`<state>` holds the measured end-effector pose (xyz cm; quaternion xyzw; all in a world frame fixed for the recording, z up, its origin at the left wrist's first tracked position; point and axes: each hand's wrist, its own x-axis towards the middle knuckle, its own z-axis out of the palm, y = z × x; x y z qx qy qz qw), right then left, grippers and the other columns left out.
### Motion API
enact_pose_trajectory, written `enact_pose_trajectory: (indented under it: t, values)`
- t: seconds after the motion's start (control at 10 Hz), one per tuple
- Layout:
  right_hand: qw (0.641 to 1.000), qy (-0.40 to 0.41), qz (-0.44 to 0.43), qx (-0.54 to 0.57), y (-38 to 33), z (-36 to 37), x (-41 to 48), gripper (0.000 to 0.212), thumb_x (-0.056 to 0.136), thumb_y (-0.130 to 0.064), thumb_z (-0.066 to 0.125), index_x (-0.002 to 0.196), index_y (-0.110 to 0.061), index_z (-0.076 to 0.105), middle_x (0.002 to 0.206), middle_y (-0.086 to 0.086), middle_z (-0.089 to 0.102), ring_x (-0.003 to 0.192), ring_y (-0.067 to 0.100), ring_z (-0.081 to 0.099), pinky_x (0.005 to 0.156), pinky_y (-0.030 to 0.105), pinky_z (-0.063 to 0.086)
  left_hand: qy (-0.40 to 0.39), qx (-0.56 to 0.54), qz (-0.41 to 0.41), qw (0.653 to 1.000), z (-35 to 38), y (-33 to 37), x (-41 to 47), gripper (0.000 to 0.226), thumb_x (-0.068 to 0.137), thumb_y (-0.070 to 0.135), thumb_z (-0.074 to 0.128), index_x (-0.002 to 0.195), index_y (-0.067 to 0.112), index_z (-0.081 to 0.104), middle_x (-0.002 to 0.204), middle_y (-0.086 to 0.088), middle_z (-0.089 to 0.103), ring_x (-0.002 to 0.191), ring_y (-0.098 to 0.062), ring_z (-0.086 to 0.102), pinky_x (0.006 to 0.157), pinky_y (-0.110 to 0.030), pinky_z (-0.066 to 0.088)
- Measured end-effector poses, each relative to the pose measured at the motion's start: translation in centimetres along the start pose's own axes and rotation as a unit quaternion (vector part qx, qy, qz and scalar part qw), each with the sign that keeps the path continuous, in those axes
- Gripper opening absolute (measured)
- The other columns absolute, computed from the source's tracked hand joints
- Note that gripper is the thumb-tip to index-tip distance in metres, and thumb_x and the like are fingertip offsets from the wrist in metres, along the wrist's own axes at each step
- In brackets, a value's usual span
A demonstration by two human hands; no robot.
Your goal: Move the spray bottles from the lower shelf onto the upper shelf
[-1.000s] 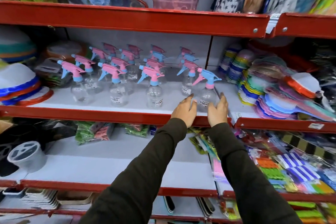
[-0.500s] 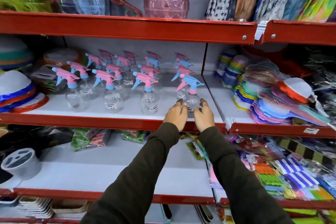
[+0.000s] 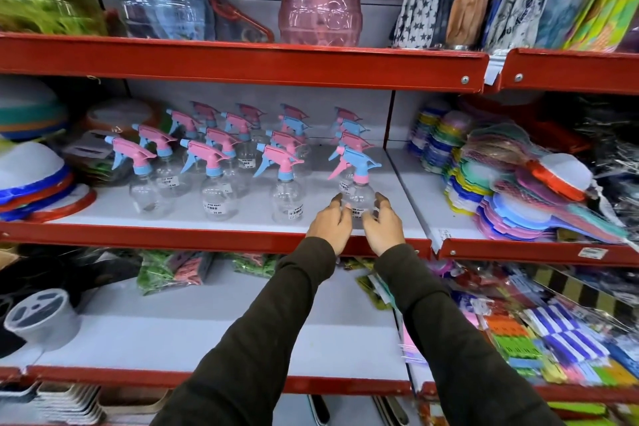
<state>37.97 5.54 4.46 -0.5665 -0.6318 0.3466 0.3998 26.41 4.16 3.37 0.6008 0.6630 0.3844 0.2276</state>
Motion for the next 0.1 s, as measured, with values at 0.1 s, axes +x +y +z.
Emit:
enact_pose_trajectory:
  t: [0.1]
  values:
    - [0.999, 0.03, -0.02, 0.019, -0.07, -0.69, -0.57, 0.058, 0.097, -0.014, 0.051, 0.151, -0.012, 0.031, 0.155, 0.012, 0.039, 0.141, 0.03, 0.041, 0.118, 0.04, 0.034, 0.017, -0.008, 0.011, 1.0, -0.15, -0.21, -0.51, 0.052, 0.104, 0.036, 0.033, 0.147, 0.007, 0.04, 0.148, -0.02, 0.049, 0.132, -0.034, 0.048, 0.109, -0.036, 0.039]
